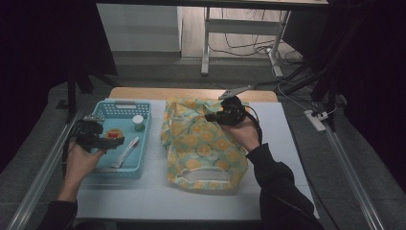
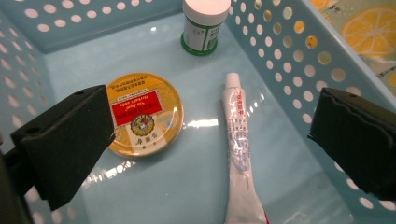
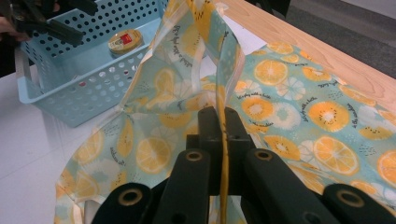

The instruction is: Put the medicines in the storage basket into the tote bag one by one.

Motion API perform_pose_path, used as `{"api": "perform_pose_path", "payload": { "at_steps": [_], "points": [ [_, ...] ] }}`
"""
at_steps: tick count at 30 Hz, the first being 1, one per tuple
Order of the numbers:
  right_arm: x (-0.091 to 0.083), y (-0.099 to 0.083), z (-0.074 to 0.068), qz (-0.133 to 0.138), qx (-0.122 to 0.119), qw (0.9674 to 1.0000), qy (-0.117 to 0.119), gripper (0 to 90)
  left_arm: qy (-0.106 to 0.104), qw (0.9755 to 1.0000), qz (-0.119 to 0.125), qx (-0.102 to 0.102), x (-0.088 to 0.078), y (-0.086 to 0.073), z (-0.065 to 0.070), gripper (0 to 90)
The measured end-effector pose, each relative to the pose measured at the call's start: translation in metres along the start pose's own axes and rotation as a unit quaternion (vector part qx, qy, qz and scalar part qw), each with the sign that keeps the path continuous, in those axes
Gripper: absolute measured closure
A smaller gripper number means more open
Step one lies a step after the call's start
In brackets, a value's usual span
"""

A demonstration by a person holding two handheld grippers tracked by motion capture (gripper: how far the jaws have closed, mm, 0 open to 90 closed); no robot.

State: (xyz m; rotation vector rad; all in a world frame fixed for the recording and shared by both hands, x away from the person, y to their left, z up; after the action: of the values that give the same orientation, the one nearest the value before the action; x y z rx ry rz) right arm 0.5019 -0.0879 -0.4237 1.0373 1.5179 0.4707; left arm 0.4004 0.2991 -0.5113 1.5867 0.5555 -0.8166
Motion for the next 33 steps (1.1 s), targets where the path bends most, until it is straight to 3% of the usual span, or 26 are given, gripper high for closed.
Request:
{"api": "perform_pose_path", "payload": {
  "at_steps": [3, 7, 12, 28, 33],
  "points": [
    [0.001, -0.001, 0.000, -0.001, 0.001, 1.0000, 0.000, 90.0, -0.005, 1.0000, -0.002, 0.002, 0.007, 0.003, -0.002, 0.0],
    [0.001, -0.001, 0.001, -0.001, 0.001, 1.0000, 0.000, 90.0, 0.007, 0.9997, -0.016, 0.016, 0.017, 0.005, -0.004, 0.0],
    [0.000, -0.001, 0.001, -0.001, 0.001, 1.0000, 0.000, 90.0, 0.012, 0.9993, -0.036, 0.005, 0.031, 0.007, -0.010, 0.0],
    [0.002, -0.003, 0.001, -0.005, 0.003, 1.0000, 0.001, 90.0, 0.019, 0.9956, -0.088, 0.025, 0.064, 0.010, -0.017, 0.0],
    [0.002, -0.003, 0.002, -0.006, 0.002, 1.0000, 0.001, 90.0, 0.032, 0.9939, -0.102, 0.028, 0.070, 0.010, -0.020, 0.0]
  ]
}}
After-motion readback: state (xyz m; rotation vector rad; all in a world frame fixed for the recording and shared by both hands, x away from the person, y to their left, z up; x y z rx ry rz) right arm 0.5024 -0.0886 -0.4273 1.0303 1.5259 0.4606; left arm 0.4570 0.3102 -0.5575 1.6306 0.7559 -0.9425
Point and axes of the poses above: each handheld gripper's, and its own axes: x roughly forward along the jaws, y roughly out of its top, z roughly to its right, the point moved 5 cm from there along x, roughly forward along the jaws, and after that the axes turned 13 degrees about y, right-handed, at the moved point
